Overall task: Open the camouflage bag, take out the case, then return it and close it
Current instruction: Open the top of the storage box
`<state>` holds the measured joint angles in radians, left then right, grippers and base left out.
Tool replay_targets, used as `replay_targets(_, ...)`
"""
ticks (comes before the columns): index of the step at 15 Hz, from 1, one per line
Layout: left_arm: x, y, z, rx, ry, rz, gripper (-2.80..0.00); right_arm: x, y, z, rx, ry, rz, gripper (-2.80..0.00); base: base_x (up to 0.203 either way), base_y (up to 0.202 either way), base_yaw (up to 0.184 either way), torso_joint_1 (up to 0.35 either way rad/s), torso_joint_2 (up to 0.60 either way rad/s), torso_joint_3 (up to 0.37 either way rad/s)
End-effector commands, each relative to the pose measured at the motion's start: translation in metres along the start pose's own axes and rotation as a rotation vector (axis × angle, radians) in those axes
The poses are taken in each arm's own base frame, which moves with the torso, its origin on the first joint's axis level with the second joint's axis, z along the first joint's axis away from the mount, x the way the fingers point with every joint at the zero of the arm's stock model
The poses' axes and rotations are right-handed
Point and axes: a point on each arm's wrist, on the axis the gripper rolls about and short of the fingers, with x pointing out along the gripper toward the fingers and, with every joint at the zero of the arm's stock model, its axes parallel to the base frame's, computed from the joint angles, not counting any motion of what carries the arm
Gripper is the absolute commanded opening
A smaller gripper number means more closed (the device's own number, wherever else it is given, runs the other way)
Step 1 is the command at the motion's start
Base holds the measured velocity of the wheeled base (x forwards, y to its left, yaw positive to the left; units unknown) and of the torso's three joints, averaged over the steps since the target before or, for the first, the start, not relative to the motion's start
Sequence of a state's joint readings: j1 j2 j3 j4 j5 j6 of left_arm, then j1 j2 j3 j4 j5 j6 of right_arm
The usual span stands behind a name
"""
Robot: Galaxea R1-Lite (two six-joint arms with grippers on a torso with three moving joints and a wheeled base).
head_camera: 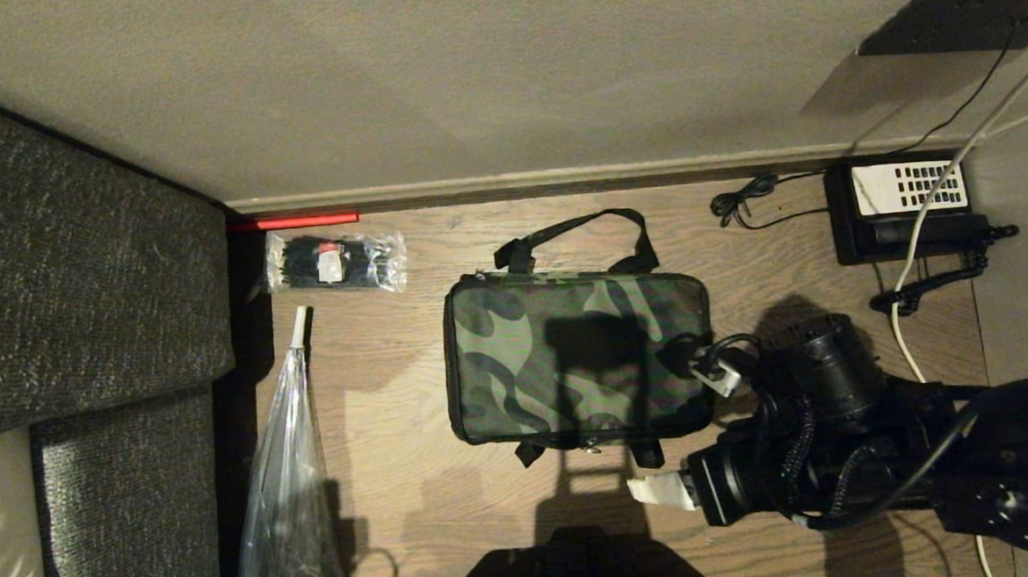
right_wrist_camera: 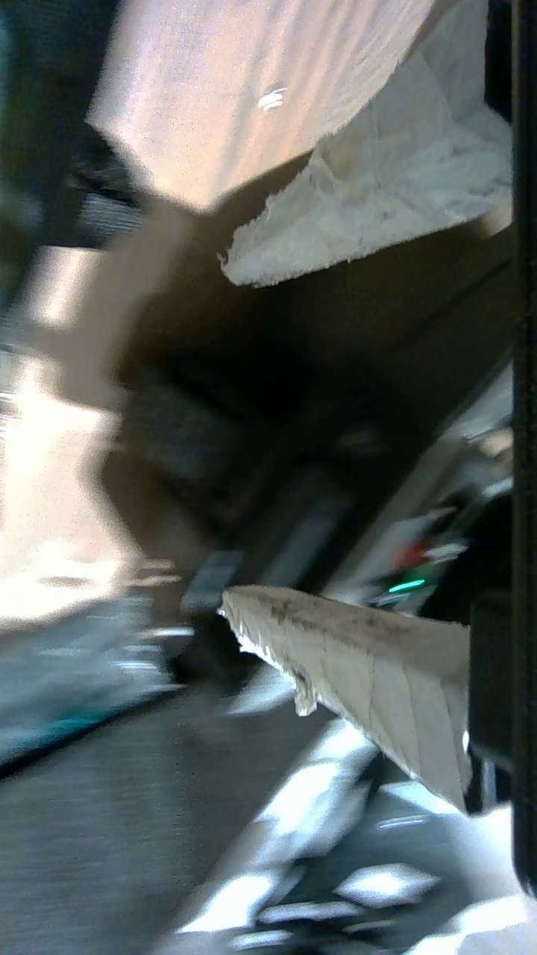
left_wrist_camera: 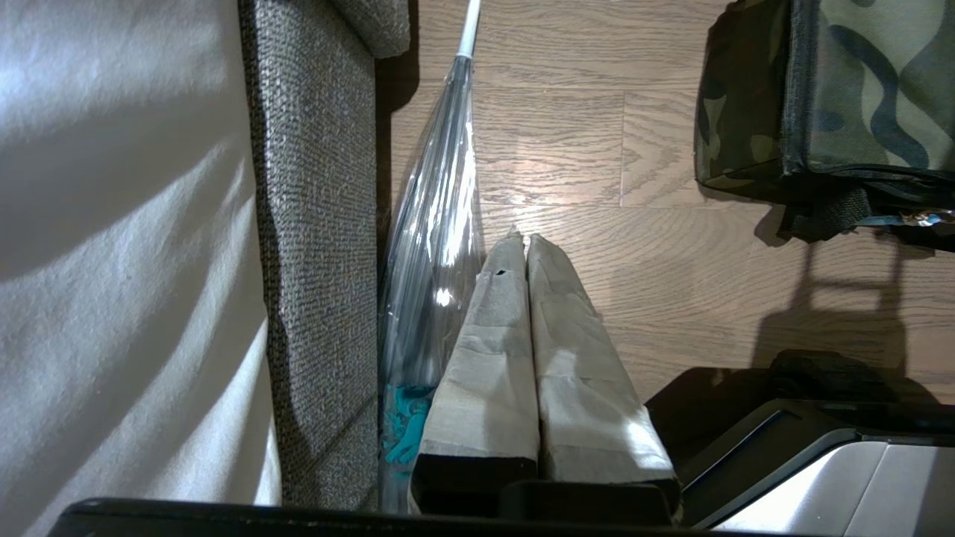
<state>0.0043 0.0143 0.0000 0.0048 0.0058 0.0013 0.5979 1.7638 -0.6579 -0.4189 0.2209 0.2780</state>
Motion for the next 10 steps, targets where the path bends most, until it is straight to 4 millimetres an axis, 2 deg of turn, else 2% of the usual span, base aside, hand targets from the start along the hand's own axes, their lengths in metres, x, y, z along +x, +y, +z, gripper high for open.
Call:
replay_targets(1,0.0,0.0,-0.001,0.0,0.0,0.001,-2.8,0.03,0.008,0.0,0.042,-0.059,-0.038,0.0,0.0,0.0,0.0,0.0,0.0,0.0)
replay_targets(4,0.0,0.0,-0.001,0.0,-0.001,0.001,-2.8,0.055,0.024,-0.009,0.074,-0.122,-0.083,0.0,0.0,0.0,0.0,0.0,0.0,0.0)
replay_targets(7,0.0,0.0,-0.001,0.0,0.001,0.002,-2.8,0.08,0.022,-0.022,0.067,-0.149,-0.145,0.0,0.0,0.0,0.0,0.0,0.0,0.0)
replay_targets(10,0.0,0.0,-0.001,0.0,0.001,0.001,-2.8,0.093,0.017,-0.03,0.06,-0.131,-0.179,0.0,0.0,0.0,0.0,0.0,0.0,0.0)
